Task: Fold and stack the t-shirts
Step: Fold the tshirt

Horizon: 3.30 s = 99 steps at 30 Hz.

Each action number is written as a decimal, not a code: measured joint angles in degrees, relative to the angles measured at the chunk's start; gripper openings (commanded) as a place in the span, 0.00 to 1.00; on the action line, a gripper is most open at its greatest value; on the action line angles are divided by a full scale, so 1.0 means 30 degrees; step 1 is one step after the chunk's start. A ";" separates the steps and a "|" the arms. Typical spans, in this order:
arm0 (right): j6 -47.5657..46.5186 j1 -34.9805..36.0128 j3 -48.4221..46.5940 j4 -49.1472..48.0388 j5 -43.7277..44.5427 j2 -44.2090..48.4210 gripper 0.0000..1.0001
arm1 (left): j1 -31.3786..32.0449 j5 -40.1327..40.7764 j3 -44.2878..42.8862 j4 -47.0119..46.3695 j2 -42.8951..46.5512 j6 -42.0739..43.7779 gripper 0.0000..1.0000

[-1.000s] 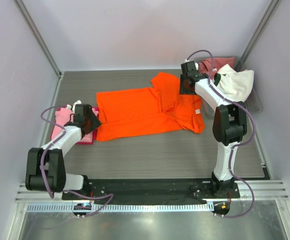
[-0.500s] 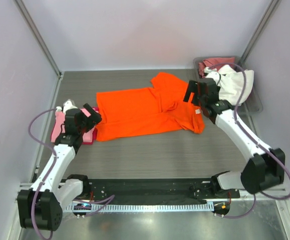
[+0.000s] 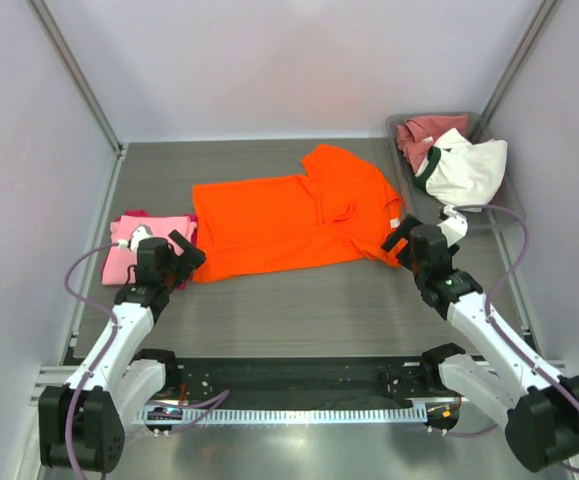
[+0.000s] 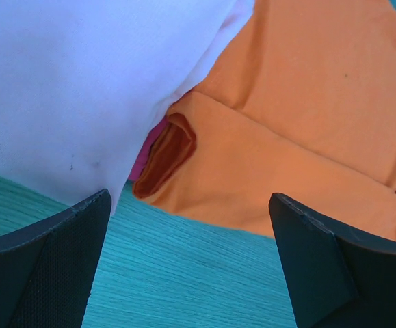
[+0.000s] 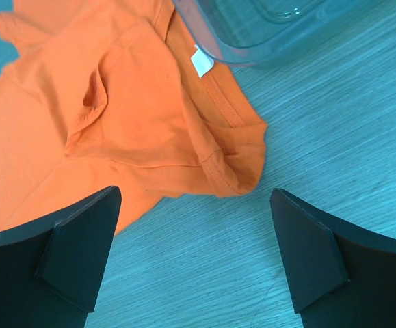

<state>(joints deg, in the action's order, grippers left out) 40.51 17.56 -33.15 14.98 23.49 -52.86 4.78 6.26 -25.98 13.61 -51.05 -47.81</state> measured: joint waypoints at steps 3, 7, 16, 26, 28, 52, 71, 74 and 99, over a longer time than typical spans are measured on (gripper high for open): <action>0.0568 -0.0022 0.1107 -0.0488 0.0233 0.1282 0.89 | 0.0000 -0.0029 -0.0015 -0.0401 -0.0940 0.0015 0.94; 0.0772 -0.0022 0.1494 -0.1290 0.0080 0.0750 0.87 | -0.0007 -0.0619 -0.0481 -0.0874 -0.3133 0.0087 0.93; 0.0007 -0.0015 0.2463 -0.3249 -0.1064 -0.0634 0.88 | 0.0000 -0.1384 -0.3679 -0.1698 -0.5413 0.0583 0.93; -0.0758 -0.0015 0.3847 -0.5013 -0.1610 0.0423 0.89 | 0.0000 -0.1537 -0.7082 -0.2208 -0.9712 0.1056 0.92; -0.0860 -0.0015 0.3854 -0.5129 -0.1654 0.0423 0.89 | 0.0000 -0.1647 -0.7482 -0.2237 -1.0695 0.1078 0.91; -0.1027 -0.0015 0.4386 -0.5515 -0.1005 0.1690 0.89 | -0.3483 0.0124 -0.8000 -0.1807 -1.3311 0.1588 0.89; 0.0590 -0.0015 0.5289 -0.5588 -0.0146 0.2739 0.73 | -0.0452 -0.2382 -0.3315 -0.1486 -0.3730 0.0452 0.89; 0.2033 -0.0022 0.6054 -0.6054 -0.0087 0.3228 0.72 | -0.0255 -0.2703 -0.2069 -0.1202 -0.1996 -0.0255 0.89; 0.9464 0.0291 0.5799 -0.8495 -0.0670 -0.3402 0.64 | 0.3381 0.1967 0.3606 -0.3803 -0.1049 -0.8502 0.74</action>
<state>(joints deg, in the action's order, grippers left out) 68.90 18.44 -15.75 -10.50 21.47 -63.07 14.92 12.16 -15.16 2.20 -54.19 -73.32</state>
